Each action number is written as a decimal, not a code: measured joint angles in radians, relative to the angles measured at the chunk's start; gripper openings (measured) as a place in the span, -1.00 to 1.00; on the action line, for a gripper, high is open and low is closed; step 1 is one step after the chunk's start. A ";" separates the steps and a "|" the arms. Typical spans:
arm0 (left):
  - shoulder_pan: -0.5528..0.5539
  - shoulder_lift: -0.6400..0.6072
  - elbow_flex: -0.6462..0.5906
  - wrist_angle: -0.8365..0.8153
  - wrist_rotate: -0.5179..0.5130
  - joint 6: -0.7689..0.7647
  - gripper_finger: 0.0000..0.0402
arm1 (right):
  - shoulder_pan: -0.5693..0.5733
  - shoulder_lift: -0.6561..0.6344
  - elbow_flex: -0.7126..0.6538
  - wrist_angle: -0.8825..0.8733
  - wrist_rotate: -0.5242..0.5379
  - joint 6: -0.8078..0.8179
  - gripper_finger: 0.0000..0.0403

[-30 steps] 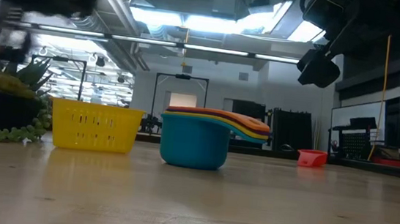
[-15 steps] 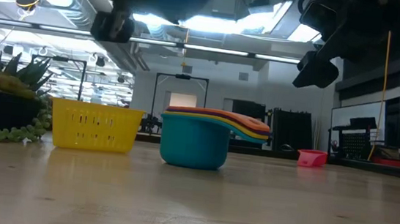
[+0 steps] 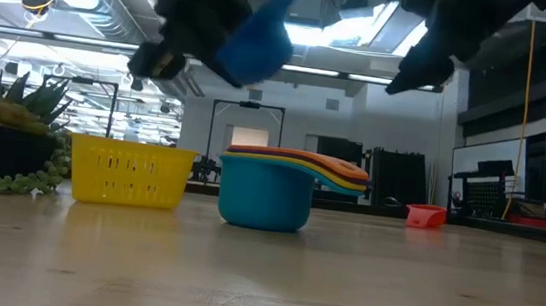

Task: Nest measuring cups in basket
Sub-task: Stack the blue measuring cup on top of the orange measuring cup, then stack the red measuring cup on top of the blue measuring cup

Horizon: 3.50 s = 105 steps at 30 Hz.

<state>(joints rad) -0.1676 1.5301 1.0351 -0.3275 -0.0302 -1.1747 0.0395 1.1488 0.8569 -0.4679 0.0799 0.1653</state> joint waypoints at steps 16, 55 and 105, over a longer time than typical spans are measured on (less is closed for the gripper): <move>0.075 0.142 -0.002 0.112 0.127 0.006 -0.94 | 0.000 0.000 0.008 -0.046 0.069 -0.014 0.68; 0.074 0.127 -0.002 0.085 0.122 0.101 -0.60 | 0.000 0.000 0.007 -0.100 0.069 0.042 0.68; -0.163 -0.060 -0.001 0.068 -0.241 0.716 -0.59 | -0.648 0.000 0.007 -0.279 0.108 0.063 0.68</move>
<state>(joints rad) -0.3309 1.4700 1.0344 -0.2596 -0.2713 -0.4587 -0.6083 1.1492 0.8635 -0.7471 0.1879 0.2288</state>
